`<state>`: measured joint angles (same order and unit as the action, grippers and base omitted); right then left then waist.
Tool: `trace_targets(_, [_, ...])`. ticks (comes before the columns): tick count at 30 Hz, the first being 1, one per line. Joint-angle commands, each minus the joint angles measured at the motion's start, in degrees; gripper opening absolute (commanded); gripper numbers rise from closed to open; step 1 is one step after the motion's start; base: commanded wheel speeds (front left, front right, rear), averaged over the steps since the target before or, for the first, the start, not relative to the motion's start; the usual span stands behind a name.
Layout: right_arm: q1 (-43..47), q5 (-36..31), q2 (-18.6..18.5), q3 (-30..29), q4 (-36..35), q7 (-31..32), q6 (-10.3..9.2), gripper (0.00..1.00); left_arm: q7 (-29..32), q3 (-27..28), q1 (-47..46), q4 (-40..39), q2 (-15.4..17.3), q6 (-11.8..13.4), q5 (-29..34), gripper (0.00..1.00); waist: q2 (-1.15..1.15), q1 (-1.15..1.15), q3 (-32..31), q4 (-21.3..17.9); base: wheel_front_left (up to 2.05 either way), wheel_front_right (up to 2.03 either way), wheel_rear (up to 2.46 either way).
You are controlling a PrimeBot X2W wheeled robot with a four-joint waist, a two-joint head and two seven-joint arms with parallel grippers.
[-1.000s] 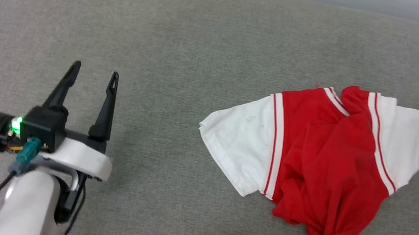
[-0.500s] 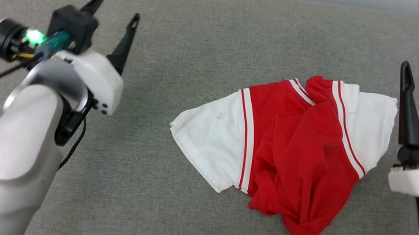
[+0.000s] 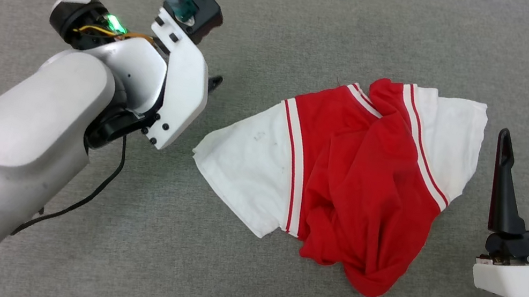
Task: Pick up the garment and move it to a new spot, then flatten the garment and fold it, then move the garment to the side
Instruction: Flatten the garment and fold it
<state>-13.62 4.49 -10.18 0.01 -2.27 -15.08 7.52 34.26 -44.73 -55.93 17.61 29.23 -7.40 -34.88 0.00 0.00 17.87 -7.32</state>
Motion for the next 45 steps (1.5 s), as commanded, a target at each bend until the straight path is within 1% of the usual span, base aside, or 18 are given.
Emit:
trace_targets(1, [0.52,-0.29,0.48,0.00,-0.48,-0.09,-0.06,1.00,3.19,-2.50,-1.94,-0.54,1.17,0.01,-2.61,1.00,0.00,0.00,0.62,-0.66,0.00,0.00,0.00])
trace_targets(6, [-0.36,-0.59,0.75,0.48,-0.63,-0.10,-0.06,1.00,13.86,-12.26,-6.58,-2.44,3.90,0.01,-10.71,1.00,0.00,0.00,2.26,-1.83,0.00,0.00,0.00])
trace_targets(9, [-1.60,-0.81,0.91,1.13,-0.65,-0.11,-0.06,1.00,17.72,-16.04,-8.95,-2.42,4.25,0.01,-14.65,1.00,0.00,0.00,3.47,-2.49,0.00,0.00,0.00])
trace_targets(12, [-2.58,-0.89,1.07,1.84,-0.61,-0.11,-0.05,1.00,20.16,-19.68,-10.42,-1.55,4.11,0.01,-16.99,1.00,0.00,0.00,4.71,-3.16,0.00,0.00,0.00])
trace_targets(15, [-3.86,-0.98,1.13,2.54,-0.33,-0.11,-0.06,1.00,20.62,-22.87,-11.56,-0.59,4.10,0.01,-18.56,1.00,0.00,0.00,5.93,-3.76,0.00,0.00,0.00])
trace_targets(19, [-5.05,-1.16,1.56,3.35,0.18,-0.12,-0.06,1.00,21.08,-27.34,-10.97,0.47,4.78,0.01,-18.04,1.00,0.00,0.00,7.26,-4.36,0.00,0.00,0.00])
trace_targets(22, [-5.59,-1.39,1.71,3.68,0.62,-0.11,-0.06,1.00,21.89,-29.01,-9.57,0.22,5.36,0.00,-17.29,1.00,0.00,0.00,7.70,-4.47,0.00,0.00,0.00])
trace_targets(23, [-5.67,-1.46,1.69,3.56,0.75,-0.12,-0.06,1.00,21.57,-29.25,-9.41,-0.07,5.30,0.00,-17.16,0.39,0.00,0.00,7.70,-4.32,0.00,0.00,0.00])
trace_targets(24, [-5.73,-1.57,1.66,3.42,0.92,-0.12,-0.05,1.00,20.94,-29.33,-9.36,-0.24,5.18,0.00,-17.48,0.00,0.00,0.00,7.57,-4.12,0.00,0.00,0.00])
trace_targets(27, [-5.38,-1.81,1.28,2.97,1.48,-0.12,-0.05,1.00,18.52,-29.12,-11.27,-0.56,5.11,0.00,-17.89,0.00,0.00,0.00,6.46,-3.02,0.00,0.00,0.00])
trace_targets(32, [-3.70,-2.11,0.78,1.66,2.13,-0.12,-0.06,1.00,14.21,-28.53,-14.19,-0.04,6.92,0.00,-20.19,0.00,0.00,0.00,3.58,-0.34,0.00,0.00,0.00])
trace_targets(37, [-2.32,-2.15,0.50,1.06,2.58,-0.11,-0.06,1.00,13.64,-28.61,-12.87,1.55,12.22,0.00,-22.19,0.00,0.00,0.00,1.89,1.67,0.00,0.00,0.00])
trace_targets(38, [-2.13,-2.12,0.29,1.38,2.80,-0.11,-0.06,1.00,13.10,-28.39,-10.86,3.69,15.52,0.13,-23.25,0.00,0.00,0.00,1.65,2.03,0.00,0.00,0.00])
trace_targets(42, [-1.94,-2.13,-0.04,1.88,3.36,-0.12,-0.06,1.00,12.04,-27.85,-8.29,6.76,18.67,1.57,-24.76,0.00,0.00,0.00,1.74,2.04,0.00,0.00,0.00])
trace_targets(45, [-1.75,-2.05,-0.33,1.67,3.69,-0.12,-0.06,1.00,11.22,-27.52,-6.26,8.54,19.72,2.70,-26.08,0.00,0.00,0.00,1.84,1.99,0.00,0.00,0.00])
